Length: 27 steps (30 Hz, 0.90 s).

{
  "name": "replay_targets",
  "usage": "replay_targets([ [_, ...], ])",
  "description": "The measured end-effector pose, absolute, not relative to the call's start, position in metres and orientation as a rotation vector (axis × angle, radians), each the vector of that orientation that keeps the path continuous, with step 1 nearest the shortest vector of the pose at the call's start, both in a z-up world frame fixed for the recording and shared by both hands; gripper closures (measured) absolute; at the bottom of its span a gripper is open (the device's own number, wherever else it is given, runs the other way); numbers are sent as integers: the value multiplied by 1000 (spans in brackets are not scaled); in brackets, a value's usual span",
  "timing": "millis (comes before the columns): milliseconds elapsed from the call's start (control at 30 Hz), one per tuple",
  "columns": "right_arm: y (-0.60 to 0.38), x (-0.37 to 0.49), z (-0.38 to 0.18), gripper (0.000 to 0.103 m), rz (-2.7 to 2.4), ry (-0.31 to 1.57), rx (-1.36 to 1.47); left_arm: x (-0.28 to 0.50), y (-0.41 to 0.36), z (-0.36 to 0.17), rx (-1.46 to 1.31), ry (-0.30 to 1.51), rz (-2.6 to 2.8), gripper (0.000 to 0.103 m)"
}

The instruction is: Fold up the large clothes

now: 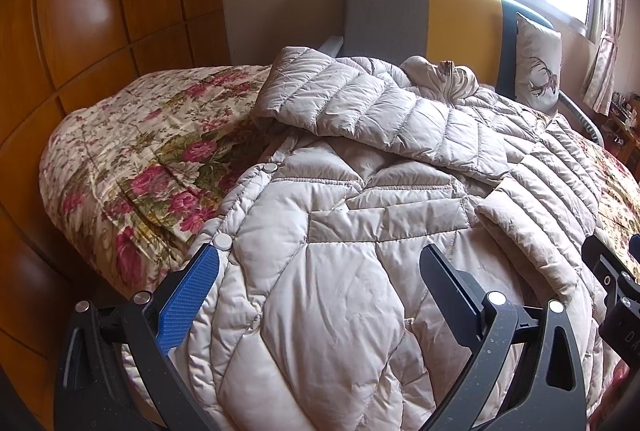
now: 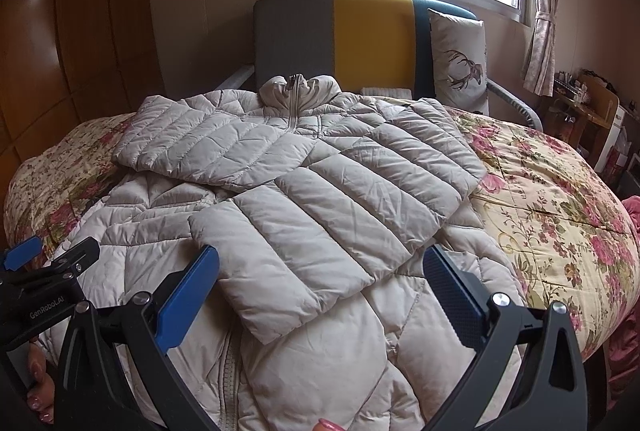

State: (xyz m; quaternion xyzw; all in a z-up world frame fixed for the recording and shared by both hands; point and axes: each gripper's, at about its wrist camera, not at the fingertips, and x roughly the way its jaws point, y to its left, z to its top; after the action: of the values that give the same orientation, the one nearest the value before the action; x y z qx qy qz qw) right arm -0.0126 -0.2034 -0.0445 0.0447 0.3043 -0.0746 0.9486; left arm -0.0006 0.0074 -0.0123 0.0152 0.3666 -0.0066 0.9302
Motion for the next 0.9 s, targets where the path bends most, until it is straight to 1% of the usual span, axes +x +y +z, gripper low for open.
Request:
replay_targets([
  [900, -204, -12, -46, 2, -143, 618, 94, -1, 10, -17, 29, 767, -15, 4],
])
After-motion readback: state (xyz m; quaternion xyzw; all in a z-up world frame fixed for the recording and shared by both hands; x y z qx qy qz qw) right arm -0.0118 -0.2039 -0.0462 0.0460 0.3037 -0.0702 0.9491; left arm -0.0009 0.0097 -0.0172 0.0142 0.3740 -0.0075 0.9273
